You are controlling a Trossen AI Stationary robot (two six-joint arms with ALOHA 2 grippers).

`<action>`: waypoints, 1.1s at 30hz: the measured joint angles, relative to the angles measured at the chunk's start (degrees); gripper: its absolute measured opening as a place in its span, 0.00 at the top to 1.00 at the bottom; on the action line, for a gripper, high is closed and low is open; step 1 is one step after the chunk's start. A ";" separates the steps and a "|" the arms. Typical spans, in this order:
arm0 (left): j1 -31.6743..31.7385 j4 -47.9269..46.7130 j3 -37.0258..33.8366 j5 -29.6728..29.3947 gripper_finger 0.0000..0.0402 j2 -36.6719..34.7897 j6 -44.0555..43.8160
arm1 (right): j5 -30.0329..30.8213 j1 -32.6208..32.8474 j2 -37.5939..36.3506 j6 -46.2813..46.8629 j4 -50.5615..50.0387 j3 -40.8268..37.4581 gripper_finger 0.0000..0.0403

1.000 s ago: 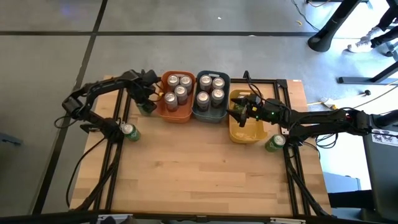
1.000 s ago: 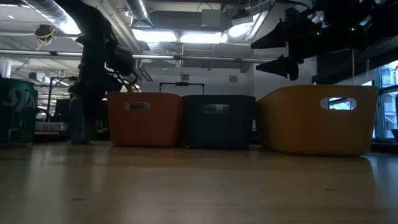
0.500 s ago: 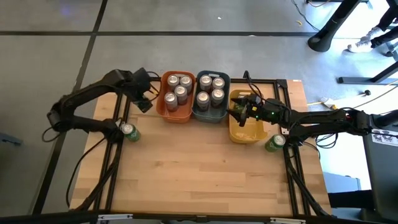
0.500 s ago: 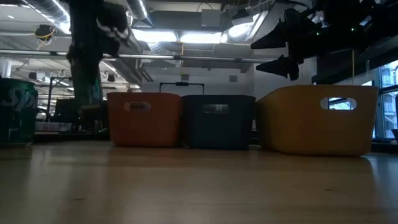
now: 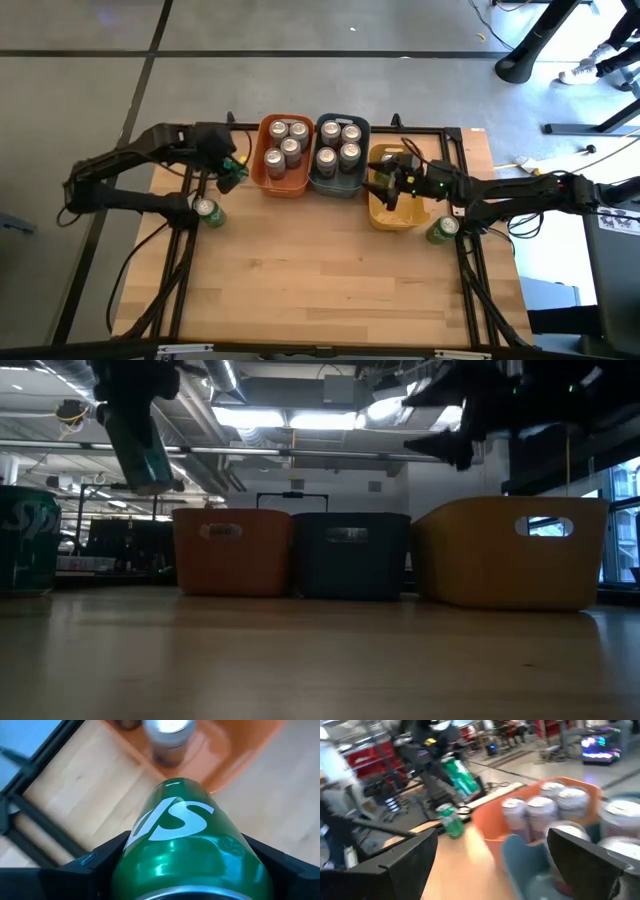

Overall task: Sort soda cans
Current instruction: Put the top green soda can into the yellow bin

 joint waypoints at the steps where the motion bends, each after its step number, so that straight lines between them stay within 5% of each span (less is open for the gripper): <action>1: -1.62 0.55 0.01 0.04 0.26 -0.29 -0.70 | 1.02 1.39 0.00 -0.81 -1.03 0.79 0.07; 8: -13.65 4.25 0.01 0.02 0.26 0.17 -6.30 | 7.55 10.04 -0.02 -3.52 -5.58 4.57 0.07; 19: -34.39 23.77 0.04 0.63 0.26 9.45 -8.98 | 16.33 23.26 0.06 -1.98 -5.81 4.62 0.07; 33: -38.10 43.16 0.04 0.34 0.26 28.97 -5.03 | 21.45 29.73 16.48 -0.45 4.39 4.66 0.09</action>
